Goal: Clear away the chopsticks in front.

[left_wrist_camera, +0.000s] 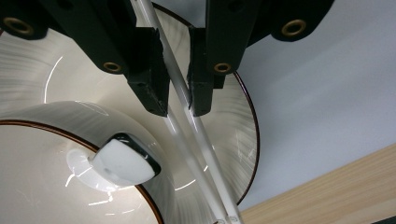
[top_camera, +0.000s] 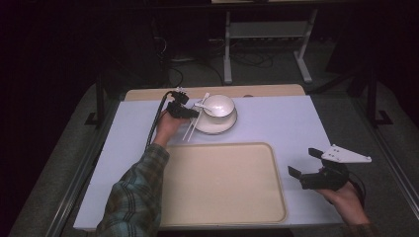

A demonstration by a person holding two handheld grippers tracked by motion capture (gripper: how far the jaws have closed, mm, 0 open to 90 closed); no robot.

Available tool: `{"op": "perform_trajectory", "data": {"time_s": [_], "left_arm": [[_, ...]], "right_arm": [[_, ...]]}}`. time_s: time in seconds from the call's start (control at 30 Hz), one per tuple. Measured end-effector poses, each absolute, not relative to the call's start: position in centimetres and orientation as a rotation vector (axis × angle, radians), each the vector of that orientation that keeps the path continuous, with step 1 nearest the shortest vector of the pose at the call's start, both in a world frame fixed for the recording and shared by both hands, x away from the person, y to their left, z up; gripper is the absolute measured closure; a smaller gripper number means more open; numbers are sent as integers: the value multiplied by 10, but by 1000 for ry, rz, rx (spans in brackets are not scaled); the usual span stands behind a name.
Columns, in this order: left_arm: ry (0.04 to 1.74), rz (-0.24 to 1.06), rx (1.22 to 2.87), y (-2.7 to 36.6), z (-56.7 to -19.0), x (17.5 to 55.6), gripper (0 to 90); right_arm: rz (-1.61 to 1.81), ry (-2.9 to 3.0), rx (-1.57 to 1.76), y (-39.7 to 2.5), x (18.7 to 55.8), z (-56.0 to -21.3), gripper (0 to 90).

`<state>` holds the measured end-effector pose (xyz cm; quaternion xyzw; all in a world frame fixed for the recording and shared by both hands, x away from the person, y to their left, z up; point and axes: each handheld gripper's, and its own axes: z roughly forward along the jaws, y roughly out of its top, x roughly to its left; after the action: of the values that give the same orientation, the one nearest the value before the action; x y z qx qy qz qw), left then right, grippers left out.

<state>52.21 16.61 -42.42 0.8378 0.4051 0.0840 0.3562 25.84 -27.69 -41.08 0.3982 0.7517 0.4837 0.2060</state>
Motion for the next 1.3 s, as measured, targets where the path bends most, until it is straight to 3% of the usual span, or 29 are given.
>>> {"op": "perform_trajectory", "data": {"time_s": [0.67, 1.3], "left_arm": [[1068, 245, 2182, 162, -431, 524, 767], [1134, 289, 2154, 162, -428, 524, 842]], "right_arm": [[1350, 2093, 1112, -277, 258, -411, 0], [1354, 2094, 1112, -278, 259, -411, 0]]}}
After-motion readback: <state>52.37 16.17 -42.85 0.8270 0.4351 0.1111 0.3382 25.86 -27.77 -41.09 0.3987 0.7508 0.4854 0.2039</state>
